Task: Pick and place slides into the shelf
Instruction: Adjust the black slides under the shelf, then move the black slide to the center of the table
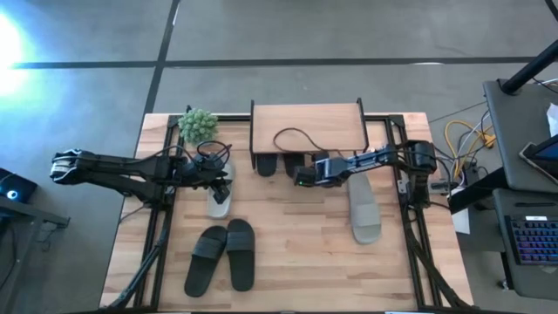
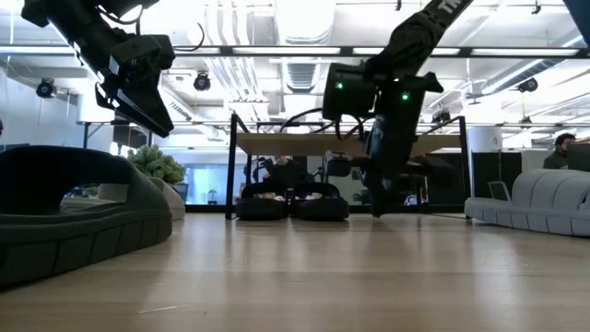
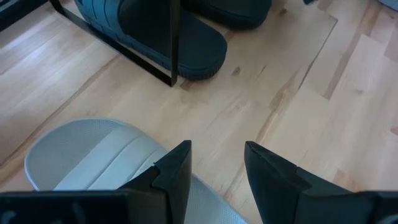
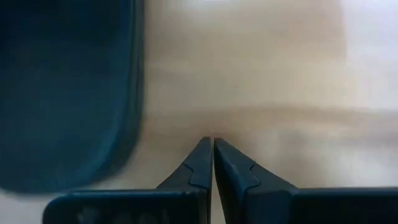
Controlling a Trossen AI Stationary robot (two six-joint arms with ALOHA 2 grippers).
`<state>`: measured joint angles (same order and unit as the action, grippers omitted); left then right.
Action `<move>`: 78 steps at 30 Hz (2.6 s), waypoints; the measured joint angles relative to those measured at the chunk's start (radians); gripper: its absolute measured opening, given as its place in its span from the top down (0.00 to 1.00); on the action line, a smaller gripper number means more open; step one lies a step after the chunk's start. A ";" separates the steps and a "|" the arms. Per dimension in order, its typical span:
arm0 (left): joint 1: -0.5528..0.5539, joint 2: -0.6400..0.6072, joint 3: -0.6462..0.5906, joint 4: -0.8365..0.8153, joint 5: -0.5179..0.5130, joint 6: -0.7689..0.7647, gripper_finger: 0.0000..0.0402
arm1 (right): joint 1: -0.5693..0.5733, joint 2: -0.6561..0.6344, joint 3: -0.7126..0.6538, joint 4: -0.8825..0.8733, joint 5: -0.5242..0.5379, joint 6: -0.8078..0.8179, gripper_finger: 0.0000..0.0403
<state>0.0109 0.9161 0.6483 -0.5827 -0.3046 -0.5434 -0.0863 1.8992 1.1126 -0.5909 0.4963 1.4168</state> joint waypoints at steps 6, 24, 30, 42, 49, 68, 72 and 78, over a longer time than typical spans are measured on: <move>0.000 0.000 0.000 0.000 0.000 0.000 0.67 | -0.019 0.000 0.022 0.089 0.019 -0.073 0.98; 0.000 0.000 0.000 0.000 0.000 0.000 0.67 | -0.017 0.000 0.028 0.187 0.021 -0.162 0.98; 0.000 0.000 0.000 0.000 0.000 0.000 0.67 | -0.017 0.000 0.028 0.188 0.026 -0.163 0.98; 0.000 0.000 0.000 0.000 0.001 0.000 0.67 | 0.029 -0.008 0.053 0.086 0.123 -0.139 0.98; 0.000 0.000 0.000 0.000 0.019 0.001 0.67 | 0.181 -0.095 0.117 -0.033 0.163 -0.402 0.98; 0.000 -0.014 0.009 0.122 0.065 0.010 0.67 | 0.339 -0.403 0.152 -0.358 -0.321 -0.342 0.60; 0.000 -0.023 0.009 0.098 0.237 0.040 0.67 | 0.343 -0.362 0.150 -0.104 -0.372 -0.428 0.54; -0.030 -0.023 0.010 -0.096 0.425 0.028 0.67 | 0.334 -0.225 0.214 0.043 -0.415 -0.510 0.54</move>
<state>-0.0194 0.8935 0.6580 -0.6786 0.1199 -0.5156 0.2480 1.6742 1.3271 -0.5476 0.0813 0.9069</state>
